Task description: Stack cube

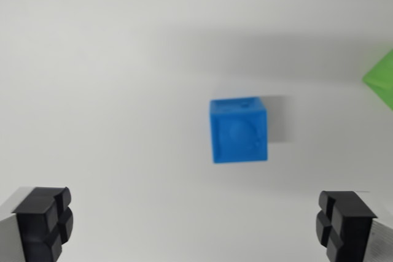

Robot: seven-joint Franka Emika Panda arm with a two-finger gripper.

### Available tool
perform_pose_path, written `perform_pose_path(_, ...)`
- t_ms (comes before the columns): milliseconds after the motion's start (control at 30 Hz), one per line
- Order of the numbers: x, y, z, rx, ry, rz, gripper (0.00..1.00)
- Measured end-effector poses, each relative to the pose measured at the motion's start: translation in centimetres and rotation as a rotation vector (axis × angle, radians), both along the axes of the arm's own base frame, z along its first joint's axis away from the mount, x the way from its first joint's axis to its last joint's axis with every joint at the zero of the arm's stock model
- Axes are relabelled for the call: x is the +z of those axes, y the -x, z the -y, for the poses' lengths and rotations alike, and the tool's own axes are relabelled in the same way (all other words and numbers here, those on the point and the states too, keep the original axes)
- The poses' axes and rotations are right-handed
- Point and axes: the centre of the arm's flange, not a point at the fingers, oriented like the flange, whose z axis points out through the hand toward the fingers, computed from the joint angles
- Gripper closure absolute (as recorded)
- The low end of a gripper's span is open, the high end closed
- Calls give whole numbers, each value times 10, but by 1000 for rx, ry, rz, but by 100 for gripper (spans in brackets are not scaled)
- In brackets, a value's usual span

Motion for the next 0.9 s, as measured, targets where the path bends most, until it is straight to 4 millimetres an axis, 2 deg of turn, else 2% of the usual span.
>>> perform_pose_path(900,-102,24,23,90,14,-9,0)
